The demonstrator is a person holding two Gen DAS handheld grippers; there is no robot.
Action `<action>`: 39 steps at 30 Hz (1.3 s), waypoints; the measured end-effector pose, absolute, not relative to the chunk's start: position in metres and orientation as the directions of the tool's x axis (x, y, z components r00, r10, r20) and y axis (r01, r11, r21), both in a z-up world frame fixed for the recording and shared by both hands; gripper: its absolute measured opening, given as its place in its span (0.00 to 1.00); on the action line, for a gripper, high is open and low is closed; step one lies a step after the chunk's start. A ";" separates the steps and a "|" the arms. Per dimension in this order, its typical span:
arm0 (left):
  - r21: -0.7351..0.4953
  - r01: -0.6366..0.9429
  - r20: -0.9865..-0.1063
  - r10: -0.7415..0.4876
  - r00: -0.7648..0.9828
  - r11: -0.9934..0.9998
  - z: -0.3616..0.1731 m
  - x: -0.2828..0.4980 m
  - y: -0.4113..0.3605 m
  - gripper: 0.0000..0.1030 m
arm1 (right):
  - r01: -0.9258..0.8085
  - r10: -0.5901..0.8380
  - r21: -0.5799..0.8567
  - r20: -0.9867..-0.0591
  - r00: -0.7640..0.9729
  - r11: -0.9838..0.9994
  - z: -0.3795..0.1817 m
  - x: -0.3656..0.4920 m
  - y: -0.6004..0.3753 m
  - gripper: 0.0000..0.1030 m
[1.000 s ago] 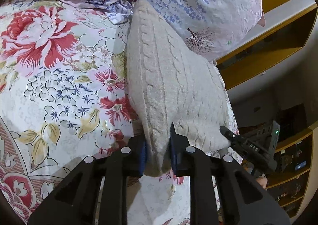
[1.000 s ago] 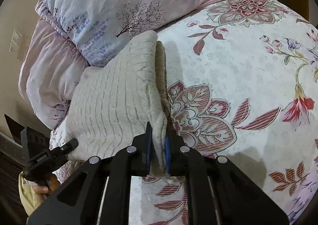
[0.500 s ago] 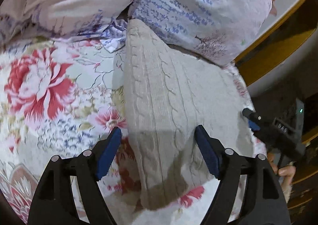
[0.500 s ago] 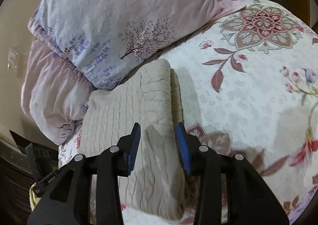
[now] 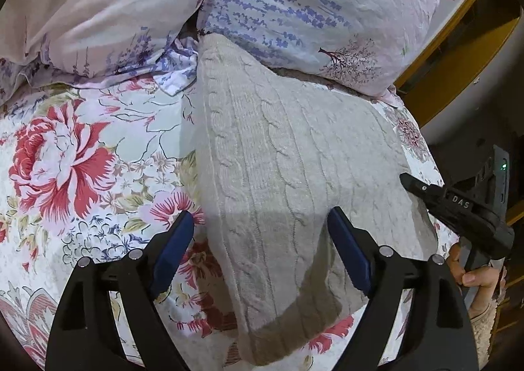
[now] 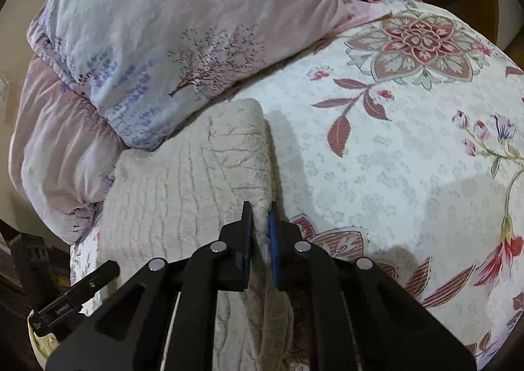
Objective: Fold small clothes
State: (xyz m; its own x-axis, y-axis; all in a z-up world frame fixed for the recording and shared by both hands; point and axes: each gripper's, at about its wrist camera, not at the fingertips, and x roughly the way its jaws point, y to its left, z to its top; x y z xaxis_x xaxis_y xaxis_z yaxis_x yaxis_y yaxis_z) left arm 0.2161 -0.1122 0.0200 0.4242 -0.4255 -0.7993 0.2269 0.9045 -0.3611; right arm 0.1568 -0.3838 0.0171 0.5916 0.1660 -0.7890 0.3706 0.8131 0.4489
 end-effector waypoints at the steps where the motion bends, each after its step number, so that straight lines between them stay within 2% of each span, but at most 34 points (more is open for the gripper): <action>1: -0.363 0.227 -0.800 -0.427 0.422 0.904 0.019 0.217 -0.113 0.84 | 0.373 0.166 0.451 -0.788 0.593 0.811 0.016 0.157 -0.384 0.10; 4: -0.375 0.221 -0.799 -0.435 0.415 0.900 0.017 0.217 -0.112 0.84 | 0.370 0.151 0.432 -0.793 0.591 0.822 0.021 0.157 -0.382 0.16; 6: -0.385 0.217 -0.798 -0.441 0.411 0.897 0.017 0.217 -0.111 0.84 | 0.367 0.115 0.399 -0.792 0.600 0.840 0.031 0.154 -0.379 0.32; 7: -0.389 0.216 -0.797 -0.445 0.409 0.896 0.017 0.217 -0.110 0.84 | 0.359 0.089 0.379 -0.783 0.616 0.853 0.039 0.150 -0.376 0.33; 11: -0.401 0.209 -0.795 -0.453 0.404 0.892 0.017 0.216 -0.107 0.84 | 0.309 0.053 0.347 -0.735 0.676 0.885 0.064 0.140 -0.367 0.33; 14: -0.414 0.208 -0.792 -0.464 0.396 0.886 0.016 0.216 -0.106 0.84 | 0.227 0.094 0.340 -0.716 0.692 0.913 0.071 0.138 -0.354 0.33; 16: -0.432 0.200 -0.790 -0.476 0.387 0.879 0.015 0.217 -0.105 0.85 | 0.186 0.121 0.325 -0.731 0.672 0.927 0.067 0.140 -0.345 0.33; 19: -0.465 0.185 -0.781 -0.499 0.375 0.866 0.013 0.218 -0.100 0.85 | 0.179 0.101 0.245 -0.813 0.573 0.953 0.042 0.150 -0.334 0.35; 22: -0.501 0.173 -0.768 -0.528 0.362 0.848 0.012 0.219 -0.096 0.85 | 0.178 0.093 0.232 -0.817 0.569 0.956 0.036 0.151 -0.331 0.35; 23: -0.514 0.168 -0.763 -0.538 0.359 0.841 0.012 0.219 -0.094 0.85 | 0.179 0.110 0.250 -0.820 0.562 0.951 0.040 0.152 -0.333 0.36; 26: -0.567 0.144 -0.739 -0.578 0.345 0.811 0.011 0.223 -0.088 0.85 | 0.185 0.216 0.385 -0.786 0.579 0.904 0.049 0.151 -0.349 0.56; 29: -0.621 0.116 -0.712 -0.619 0.331 0.775 0.010 0.228 -0.080 0.85 | 0.237 0.252 0.468 -0.762 0.597 0.851 0.055 0.153 -0.371 0.67; 35: -0.720 0.066 -0.641 -0.698 0.318 0.691 0.007 0.238 -0.067 0.80 | 0.310 0.409 0.609 -0.753 0.515 0.730 0.023 0.175 -0.404 0.68; 39: -0.748 0.046 -0.618 -0.720 0.316 0.662 0.004 0.242 -0.062 0.78 | 0.300 0.510 0.686 -0.707 0.490 0.663 0.004 0.185 -0.409 0.67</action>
State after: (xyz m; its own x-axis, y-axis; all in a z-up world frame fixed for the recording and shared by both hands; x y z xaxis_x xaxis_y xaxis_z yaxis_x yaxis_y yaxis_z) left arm 0.2423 -0.0616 0.0035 0.3163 -0.7200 -0.6177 0.0462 0.6621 -0.7480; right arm 0.1846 -0.4091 0.0044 0.4899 0.5095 -0.7074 0.3003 0.6631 0.6857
